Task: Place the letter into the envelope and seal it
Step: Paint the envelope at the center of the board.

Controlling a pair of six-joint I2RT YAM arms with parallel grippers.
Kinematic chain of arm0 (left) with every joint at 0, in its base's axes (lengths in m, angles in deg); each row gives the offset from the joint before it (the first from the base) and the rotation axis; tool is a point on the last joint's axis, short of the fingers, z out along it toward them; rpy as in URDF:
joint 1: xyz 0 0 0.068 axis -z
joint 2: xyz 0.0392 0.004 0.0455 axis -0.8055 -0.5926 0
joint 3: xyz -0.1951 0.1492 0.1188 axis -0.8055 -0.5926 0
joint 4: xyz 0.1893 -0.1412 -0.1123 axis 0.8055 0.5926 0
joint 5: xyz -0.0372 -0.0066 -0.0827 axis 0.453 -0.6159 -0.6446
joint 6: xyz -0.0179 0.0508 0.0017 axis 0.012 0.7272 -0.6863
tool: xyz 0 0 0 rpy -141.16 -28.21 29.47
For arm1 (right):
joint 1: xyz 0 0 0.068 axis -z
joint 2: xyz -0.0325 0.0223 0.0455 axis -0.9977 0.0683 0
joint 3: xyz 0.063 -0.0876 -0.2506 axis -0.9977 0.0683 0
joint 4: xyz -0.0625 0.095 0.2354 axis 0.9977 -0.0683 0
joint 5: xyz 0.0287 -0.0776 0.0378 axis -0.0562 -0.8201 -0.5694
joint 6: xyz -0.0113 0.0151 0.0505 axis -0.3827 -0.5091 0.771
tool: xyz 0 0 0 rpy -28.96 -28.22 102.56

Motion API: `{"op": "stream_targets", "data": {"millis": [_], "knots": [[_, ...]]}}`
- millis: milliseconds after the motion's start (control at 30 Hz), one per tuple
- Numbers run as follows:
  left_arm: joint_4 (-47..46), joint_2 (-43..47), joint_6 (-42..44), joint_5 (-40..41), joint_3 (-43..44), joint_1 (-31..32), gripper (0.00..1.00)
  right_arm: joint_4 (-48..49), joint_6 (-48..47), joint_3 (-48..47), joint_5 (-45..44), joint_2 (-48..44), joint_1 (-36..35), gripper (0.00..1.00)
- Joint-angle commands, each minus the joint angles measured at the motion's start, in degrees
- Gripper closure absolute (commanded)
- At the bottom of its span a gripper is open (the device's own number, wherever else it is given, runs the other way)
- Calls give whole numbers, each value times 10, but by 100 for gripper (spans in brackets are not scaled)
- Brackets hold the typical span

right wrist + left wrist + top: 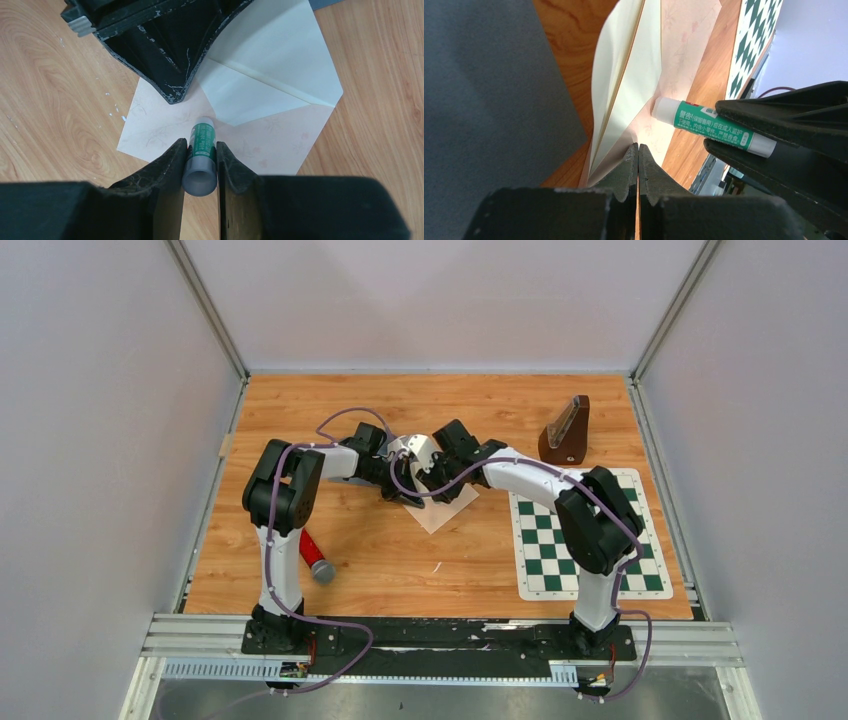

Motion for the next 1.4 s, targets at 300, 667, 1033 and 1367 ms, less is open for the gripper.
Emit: {"op": "stream_targets", "data": {"millis": [300, 667, 1033, 1367], "knots": [[14, -35, 29, 83, -5, 8, 100, -22, -44, -11, -72, 17, 2, 100], [14, -36, 28, 83, -5, 8, 100, -33, -50, -17, -86, 28, 13, 100], [18, -41, 29, 83, 0, 8, 100, -57, -45, 0, -78, 18, 19, 100], [20, -47, 29, 81, 4, 8, 100, -93, -39, -1, -20, 9, 13, 100]]}}
